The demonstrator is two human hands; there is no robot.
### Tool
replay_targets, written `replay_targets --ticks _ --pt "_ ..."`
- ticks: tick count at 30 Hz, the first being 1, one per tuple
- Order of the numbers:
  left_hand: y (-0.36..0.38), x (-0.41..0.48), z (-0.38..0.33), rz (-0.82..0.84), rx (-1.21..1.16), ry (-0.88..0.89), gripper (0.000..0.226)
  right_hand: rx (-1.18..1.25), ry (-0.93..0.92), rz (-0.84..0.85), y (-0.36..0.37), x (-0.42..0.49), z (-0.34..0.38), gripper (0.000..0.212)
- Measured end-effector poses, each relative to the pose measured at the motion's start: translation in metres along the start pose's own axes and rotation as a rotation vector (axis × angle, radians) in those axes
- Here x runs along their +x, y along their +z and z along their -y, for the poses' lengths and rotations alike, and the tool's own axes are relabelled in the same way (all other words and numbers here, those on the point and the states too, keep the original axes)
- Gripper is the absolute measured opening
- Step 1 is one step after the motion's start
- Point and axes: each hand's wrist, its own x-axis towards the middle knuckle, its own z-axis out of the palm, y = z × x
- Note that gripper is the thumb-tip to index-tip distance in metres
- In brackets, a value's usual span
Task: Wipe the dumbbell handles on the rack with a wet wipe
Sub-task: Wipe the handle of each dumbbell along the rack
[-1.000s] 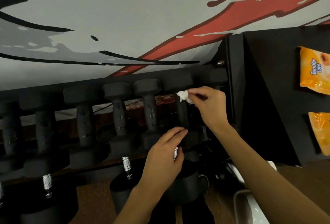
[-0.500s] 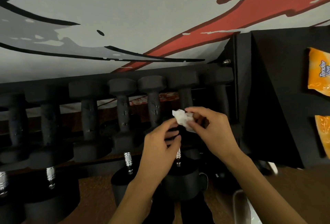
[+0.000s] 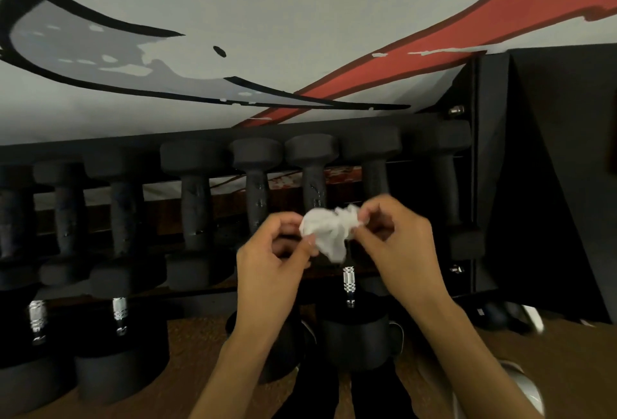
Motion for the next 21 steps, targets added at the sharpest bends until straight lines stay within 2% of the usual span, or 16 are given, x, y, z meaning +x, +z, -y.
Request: replay_targets --ticks 3,6,13,17,19,21 --pt "-0.005 0.011 0.007 -0.059 0.073 0.032 0.031 -0.036 -0.079 -0.088 0.011 0.034 0.002 0.026" --pt "-0.004 0.015 0.007 -0.066 0.155 0.110 0.036 -0.137 -0.151 -0.107 0.031 0.060 0.001 0.017" --pt "-0.001 0.018 0.010 0.134 0.422 0.234 0.033 -0.219 -0.169 -0.112 0.052 0.066 -0.005 0.015" --pt "0.000 0.006 0.015 0.161 0.475 0.253 0.031 -0.206 -0.227 -0.053 0.046 0.062 -0.008 0.009" --pt "0.001 0.003 0.016 0.145 0.440 0.222 0.035 -0.264 -0.248 -0.005 0.041 0.056 -0.012 0.005" --pt "0.001 0.003 0.015 0.117 0.395 0.182 0.044 -0.308 -0.264 0.035 0.037 0.049 -0.016 0.009"
